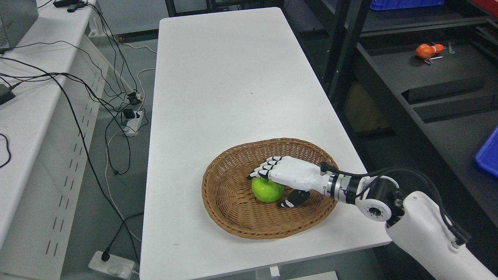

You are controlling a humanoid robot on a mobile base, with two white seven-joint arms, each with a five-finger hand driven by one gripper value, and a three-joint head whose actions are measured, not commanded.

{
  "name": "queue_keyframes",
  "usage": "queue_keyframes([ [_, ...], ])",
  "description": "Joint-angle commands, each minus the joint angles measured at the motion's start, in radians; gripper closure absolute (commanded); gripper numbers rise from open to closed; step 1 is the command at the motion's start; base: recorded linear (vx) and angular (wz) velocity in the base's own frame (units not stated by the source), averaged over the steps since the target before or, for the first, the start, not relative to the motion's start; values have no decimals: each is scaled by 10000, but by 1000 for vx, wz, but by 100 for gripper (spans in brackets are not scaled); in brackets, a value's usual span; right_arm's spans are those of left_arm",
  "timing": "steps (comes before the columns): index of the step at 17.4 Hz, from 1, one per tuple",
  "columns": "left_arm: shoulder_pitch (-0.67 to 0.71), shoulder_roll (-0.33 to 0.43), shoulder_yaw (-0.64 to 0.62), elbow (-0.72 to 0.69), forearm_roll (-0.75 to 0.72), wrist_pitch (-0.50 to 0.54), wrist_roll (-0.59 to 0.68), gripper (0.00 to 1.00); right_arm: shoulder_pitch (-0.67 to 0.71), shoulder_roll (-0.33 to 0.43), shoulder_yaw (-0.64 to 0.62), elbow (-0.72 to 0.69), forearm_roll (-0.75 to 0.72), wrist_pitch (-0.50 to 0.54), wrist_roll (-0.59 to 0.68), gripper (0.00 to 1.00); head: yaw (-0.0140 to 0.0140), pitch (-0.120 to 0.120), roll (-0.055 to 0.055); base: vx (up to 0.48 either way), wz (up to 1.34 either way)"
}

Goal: Place green apple on left shelf middle layer
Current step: 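Lower the right hand onto the green apple and close fingers around it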

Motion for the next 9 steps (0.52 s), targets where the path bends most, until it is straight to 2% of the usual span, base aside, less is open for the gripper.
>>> queue_keyframes([
  [1, 0, 175, 0, 12, 0, 3, 4, 0, 29, -170, -188, 57, 16, -22, -4, 36, 0, 0, 0, 0, 0],
  [2, 0, 175, 0, -3, 0, 3, 4, 0, 29, -170, -204, 42, 1, -22, -49, 41, 0, 0, 0, 0, 0],
  [5, 0, 175, 0, 12, 0, 3, 4, 0, 166, -170, -295, 42, 1, -37, -65, 70, 0, 0, 0, 0, 0],
  [7, 0, 175, 0, 12, 0, 2, 4, 0, 197, -170, -509, 11, -14, -22, 42, 93, 0, 0, 0, 0, 0],
  [9, 0, 175, 0, -4, 0, 3, 4, 0, 258, -186, -1151, -50, 16, 24, 195, 99, 0, 0, 0, 0, 0],
])
